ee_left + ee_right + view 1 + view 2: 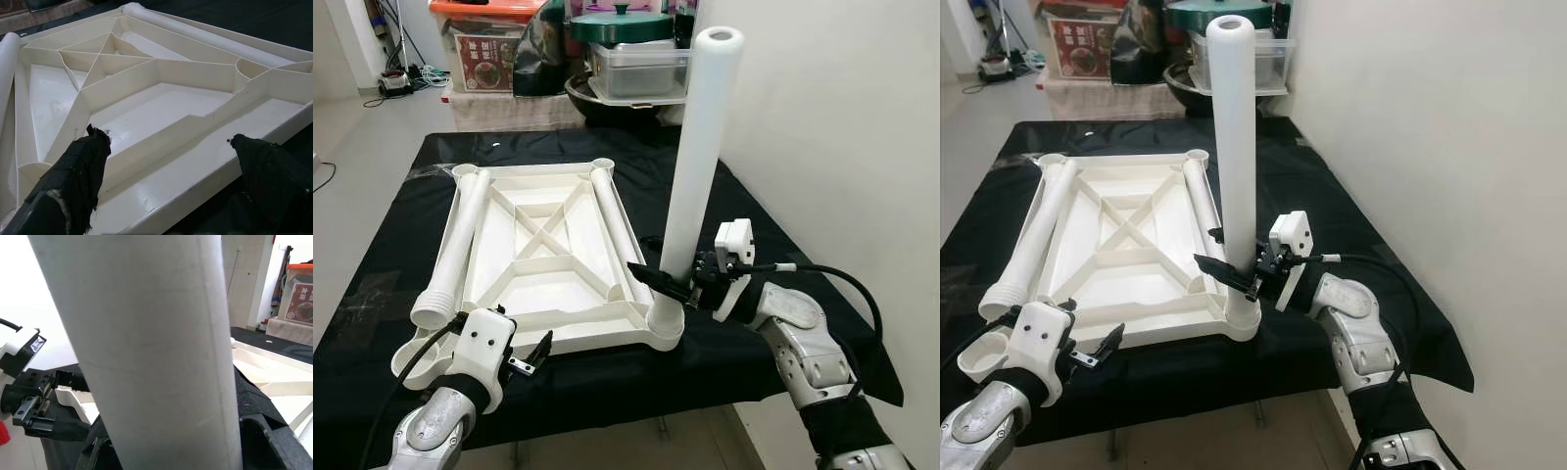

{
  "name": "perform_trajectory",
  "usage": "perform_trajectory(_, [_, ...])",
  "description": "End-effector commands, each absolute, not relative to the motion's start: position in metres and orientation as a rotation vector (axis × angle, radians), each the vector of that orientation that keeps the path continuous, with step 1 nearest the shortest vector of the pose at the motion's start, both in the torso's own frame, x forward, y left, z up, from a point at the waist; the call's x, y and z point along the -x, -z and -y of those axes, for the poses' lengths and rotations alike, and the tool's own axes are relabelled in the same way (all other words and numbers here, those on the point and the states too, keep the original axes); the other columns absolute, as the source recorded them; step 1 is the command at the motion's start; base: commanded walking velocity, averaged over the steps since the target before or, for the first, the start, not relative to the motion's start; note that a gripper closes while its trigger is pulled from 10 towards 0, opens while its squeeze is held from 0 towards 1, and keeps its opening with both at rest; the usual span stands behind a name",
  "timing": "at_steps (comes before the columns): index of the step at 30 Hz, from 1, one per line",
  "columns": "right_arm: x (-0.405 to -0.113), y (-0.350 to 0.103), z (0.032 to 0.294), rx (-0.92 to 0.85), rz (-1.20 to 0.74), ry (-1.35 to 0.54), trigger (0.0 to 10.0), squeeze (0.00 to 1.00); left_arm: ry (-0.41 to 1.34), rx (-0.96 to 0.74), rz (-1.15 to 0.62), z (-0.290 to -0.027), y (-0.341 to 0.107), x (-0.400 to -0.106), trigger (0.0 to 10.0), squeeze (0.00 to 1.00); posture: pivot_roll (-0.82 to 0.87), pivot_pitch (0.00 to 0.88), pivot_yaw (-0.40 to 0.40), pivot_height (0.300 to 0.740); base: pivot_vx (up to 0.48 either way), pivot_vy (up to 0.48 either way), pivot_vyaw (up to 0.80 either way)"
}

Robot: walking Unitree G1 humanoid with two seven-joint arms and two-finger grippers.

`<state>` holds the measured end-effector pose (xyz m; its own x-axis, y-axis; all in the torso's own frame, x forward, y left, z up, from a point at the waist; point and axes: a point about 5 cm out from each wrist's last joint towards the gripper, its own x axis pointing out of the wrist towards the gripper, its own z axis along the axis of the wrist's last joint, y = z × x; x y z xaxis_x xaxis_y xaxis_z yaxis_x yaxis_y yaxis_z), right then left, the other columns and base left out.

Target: Building children table

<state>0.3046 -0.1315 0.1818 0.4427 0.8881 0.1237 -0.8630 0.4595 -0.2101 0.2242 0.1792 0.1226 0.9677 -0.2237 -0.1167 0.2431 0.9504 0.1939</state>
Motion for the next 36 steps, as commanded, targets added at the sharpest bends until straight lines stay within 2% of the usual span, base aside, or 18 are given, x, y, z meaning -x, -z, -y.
perform_trajectory(1, [-0.3,-0.156,0.132,0.047,0.094,-1.104,10.0,0.0,0.239,-0.205,-0.094,-0.179,-0.121,-0.224,10.0,0.0,0.1,0.0,-0.087,0.74,0.0,0.0,0.0])
perform_trajectory(11, [-0.294,-0.143,0.134,-0.018,0.042,-1.031,10.0,0.0,0.24,-0.198,-0.093,-0.179,-0.12,-0.223,10.0,0.0,0.11,0.0,-0.094,0.74,0.0,0.0,0.0])
perform_trajectory(20, [-0.308,-0.13,0.105,-0.069,-0.042,-0.731,10.0,0.0,0.223,-0.209,-0.084,-0.183,-0.124,-0.222,10.0,0.0,0.13,0.0,-0.097,0.74,0.0,0.0,0.0])
perform_trajectory(26, [-0.31,-0.129,0.102,-0.061,-0.04,-0.686,10.0,0.0,0.218,-0.21,-0.08,-0.183,-0.126,-0.222,10.0,0.0,0.13,0.0,-0.098,0.74,0.0,0.0,0.0])
perform_trajectory(29, [-0.322,-0.119,0.113,-0.08,-0.146,-0.412,10.0,0.0,0.206,-0.212,-0.077,-0.183,-0.127,-0.222,10.0,0.0,0.14,0.0,-0.102,0.74,0.0,0.0,0.0])
perform_trajectory(30, [-0.322,-0.119,0.113,-0.08,-0.146,-0.412,10.0,0.0,0.206,-0.212,-0.077,-0.183,-0.127,-0.222,10.0,0.0,0.14,0.0,-0.102,0.74,0.0,0.0,0.0])
perform_trajectory(32, [-0.328,-0.117,0.124,-0.136,-0.191,-0.232,10.0,0.0,0.2,-0.21,-0.076,-0.184,-0.127,-0.223,10.0,0.0,0.14,0.0,-0.1,0.74,0.0,0.0,0.0])
perform_trajectory(36, [-0.329,-0.113,0.131,-0.225,-0.236,-0.081,10.0,0.0,0.196,-0.209,-0.079,-0.184,-0.127,-0.222,10.0,0.0,0.14,0.0,-0.09,0.74,0.0,0.0,0.0])
